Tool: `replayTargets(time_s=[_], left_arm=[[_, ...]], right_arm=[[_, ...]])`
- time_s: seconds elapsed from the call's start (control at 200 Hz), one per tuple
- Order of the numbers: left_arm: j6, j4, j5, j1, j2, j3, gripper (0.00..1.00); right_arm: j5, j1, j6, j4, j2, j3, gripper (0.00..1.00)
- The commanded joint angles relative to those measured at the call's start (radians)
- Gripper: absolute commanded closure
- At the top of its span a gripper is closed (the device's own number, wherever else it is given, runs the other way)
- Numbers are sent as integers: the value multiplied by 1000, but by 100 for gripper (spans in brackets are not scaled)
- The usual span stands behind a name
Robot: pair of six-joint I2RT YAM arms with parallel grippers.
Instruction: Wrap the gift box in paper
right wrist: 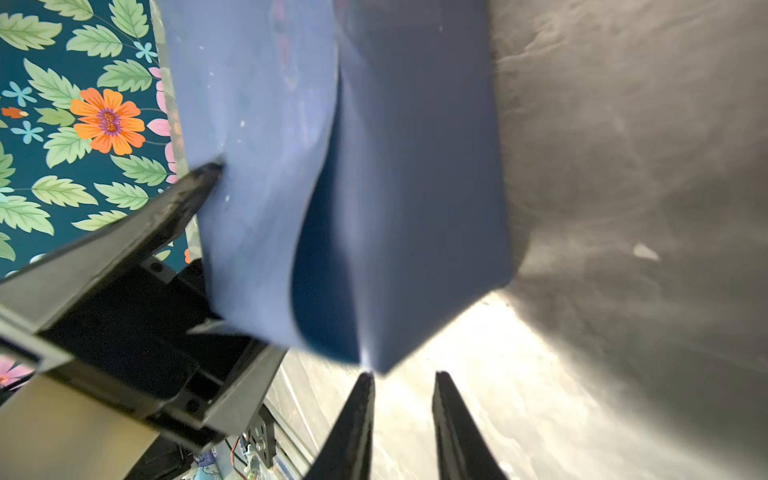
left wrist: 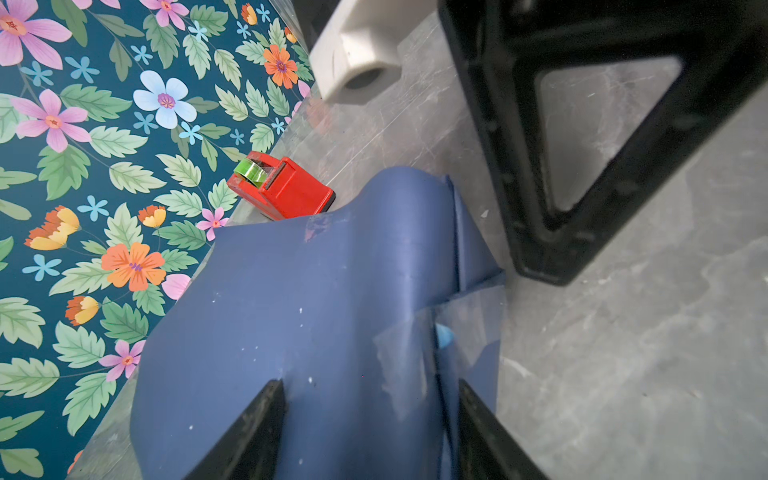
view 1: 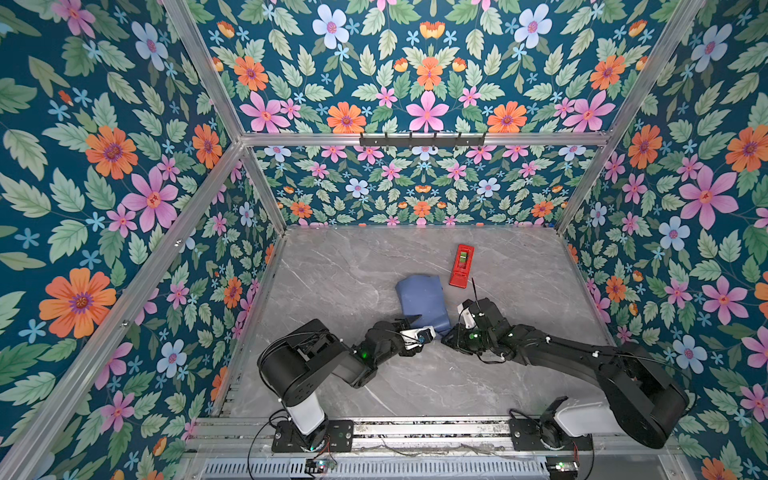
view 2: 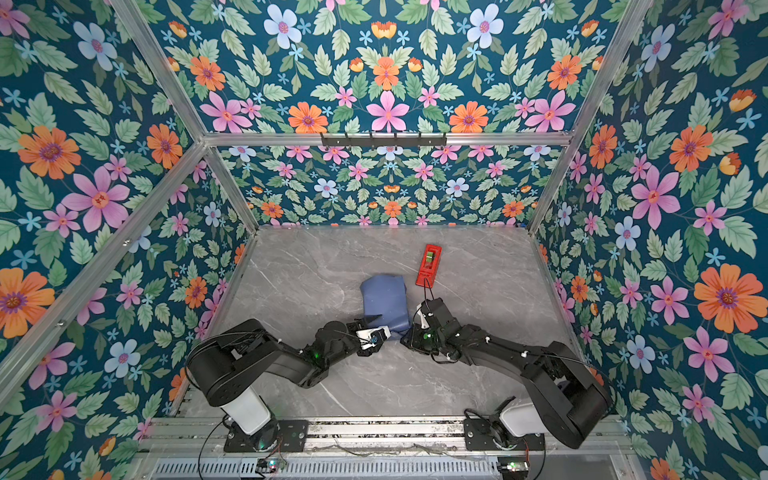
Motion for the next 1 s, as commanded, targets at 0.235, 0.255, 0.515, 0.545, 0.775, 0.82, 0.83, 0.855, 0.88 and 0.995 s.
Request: replayTargets(time_s=[0.235,0.255,0.515,0.545,0.775,0.82,0.83,0.855,0.88,0.995], left_arm=[[-14,-68,-14,2,-4,-3,36],[-15,-69,-14,1,-5,-3,36],[-15,-70,-13,1,-8,-5,36],[-14,-70,-13,1,-8,-4,36],[-15,-71,-13,2,-9,-5,36],[-16,-71,-13,2,-9,-4,36],[-16,-71,-13,2,-9,-4,36],[-15,-71,-13,0,-9,-4,36],[-16,-71,-13,1,-9,-4,36],[-16,-71,-11,1,-8,-3,36]], right_arm=[[-67,56,-53,168,6,12,81],[-70,59,-52,184,17,18,82],[-50,68,-36,298,131,39,89],[-38,68,-39,301,136,38,89],[66,68,-62,282,129,17,93],[81,68,-67,284,126,8,93],[85,68,-67,284,125,6,93],[91,67,-68,286,124,3,93],[97,67,-68,285,124,0,93],[112,67,-83,281,129,-8,93]])
